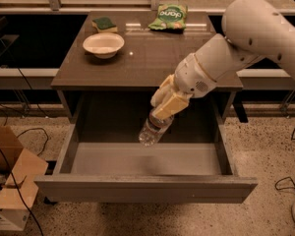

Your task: Pick water bottle from top drawer and place on counter

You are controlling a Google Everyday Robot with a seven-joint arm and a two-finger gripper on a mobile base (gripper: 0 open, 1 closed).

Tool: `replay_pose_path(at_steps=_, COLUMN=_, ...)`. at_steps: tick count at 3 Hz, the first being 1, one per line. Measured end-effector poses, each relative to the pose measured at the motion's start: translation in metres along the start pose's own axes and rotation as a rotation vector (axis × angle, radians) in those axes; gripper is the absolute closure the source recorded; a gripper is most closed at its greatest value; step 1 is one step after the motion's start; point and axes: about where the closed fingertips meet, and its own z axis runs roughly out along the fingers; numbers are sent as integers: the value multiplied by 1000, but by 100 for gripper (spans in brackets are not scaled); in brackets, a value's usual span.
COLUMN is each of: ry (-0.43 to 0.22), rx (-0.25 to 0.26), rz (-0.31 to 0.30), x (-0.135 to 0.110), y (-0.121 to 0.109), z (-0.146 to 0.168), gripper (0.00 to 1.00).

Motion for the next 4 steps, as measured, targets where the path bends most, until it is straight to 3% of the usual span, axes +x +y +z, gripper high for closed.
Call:
replay_pose_path(at_steps=1, ry=-120, rx=38, rz=-24, x=-46, y=-12, z=-35, gripper=100)
replay_pose_path(at_steps=2, ry=-182, rx=121, rz=-21, x=-83, y=-39, z=-70, gripper=100)
replay_pose_path(at_steps=3, ry=-222, rx=236, rz=41, x=-119, y=-88, z=-104, gripper=100)
replay_pose_path(at_steps=4, ry=-249, rx=299, rz=100, x=-139, y=-119, z=-119, gripper=100)
